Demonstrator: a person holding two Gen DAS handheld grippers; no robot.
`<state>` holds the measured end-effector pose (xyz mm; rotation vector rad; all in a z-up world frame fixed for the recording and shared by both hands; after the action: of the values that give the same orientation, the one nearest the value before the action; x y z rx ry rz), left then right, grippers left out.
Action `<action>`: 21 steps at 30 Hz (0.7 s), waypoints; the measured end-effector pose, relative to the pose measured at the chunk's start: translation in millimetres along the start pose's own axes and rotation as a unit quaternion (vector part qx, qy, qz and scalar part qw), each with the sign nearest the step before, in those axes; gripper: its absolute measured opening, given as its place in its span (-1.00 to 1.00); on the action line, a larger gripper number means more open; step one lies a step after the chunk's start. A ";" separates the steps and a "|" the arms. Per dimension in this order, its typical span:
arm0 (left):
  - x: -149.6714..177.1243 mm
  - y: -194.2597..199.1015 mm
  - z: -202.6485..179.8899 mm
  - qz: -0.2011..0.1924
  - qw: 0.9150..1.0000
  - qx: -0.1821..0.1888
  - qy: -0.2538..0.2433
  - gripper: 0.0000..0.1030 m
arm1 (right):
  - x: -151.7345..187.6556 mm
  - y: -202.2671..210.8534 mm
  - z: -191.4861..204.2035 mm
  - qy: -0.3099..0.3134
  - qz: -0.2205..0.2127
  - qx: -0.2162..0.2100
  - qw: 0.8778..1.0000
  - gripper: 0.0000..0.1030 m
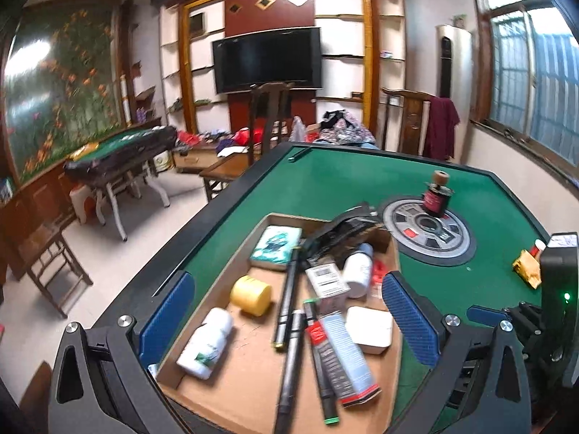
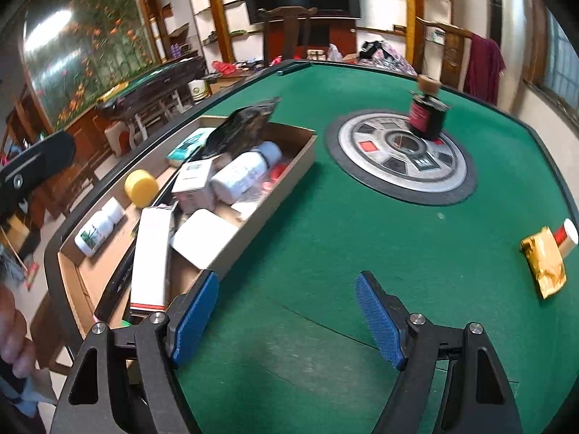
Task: Organize objects
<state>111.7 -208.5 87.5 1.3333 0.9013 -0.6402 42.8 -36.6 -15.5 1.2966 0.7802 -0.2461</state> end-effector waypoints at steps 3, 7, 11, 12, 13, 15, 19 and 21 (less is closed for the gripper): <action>3.4 2.5 22.8 -0.002 1.000 0.000 0.027 1.00 | -4.1 1.4 14.3 0.024 -0.005 0.012 1.000 0.61; 7.0 6.3 52.7 -0.005 0.998 -0.027 0.059 1.00 | -11.3 8.3 30.8 0.052 -0.024 0.031 0.998 0.65; 8.0 14.1 65.3 -0.015 0.997 -0.053 0.053 1.00 | -18.6 16.9 45.1 0.074 -0.045 0.048 0.995 0.69; 8.2 15.3 65.8 -0.014 0.997 -0.050 0.054 1.00 | -20.5 18.6 49.8 0.081 -0.049 0.051 0.994 0.71; 9.1 16.6 67.0 -0.014 0.997 -0.047 0.056 1.00 | -22.4 19.7 55.3 0.087 -0.051 0.053 0.993 0.71; 10.9 17.5 67.9 -0.008 0.997 -0.045 0.060 1.00 | -25.6 20.3 65.3 0.097 -0.055 0.056 0.992 0.72; 17.6 16.5 70.6 0.006 0.997 -0.042 0.071 1.00 | -26.6 21.2 85.3 0.122 -0.060 0.064 0.989 0.75; 19.2 14.6 72.6 0.012 0.996 -0.050 0.073 1.00 | -24.6 20.8 91.1 0.131 -0.060 0.064 0.988 0.76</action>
<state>147.3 -275.7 79.0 1.3116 1.0202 -0.4787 71.3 -121.0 21.8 1.4228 1.0821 -0.2271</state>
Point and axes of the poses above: each gripper's, at about its wrist camera, not at the fingertips, and y roughly against the way its jaws point, z to its left, x to its underside, the point moved 5 cm from there along -y, roughly the way its jaws point, and after that the axes turned 2 degrees about x, right-handed, at the moved point
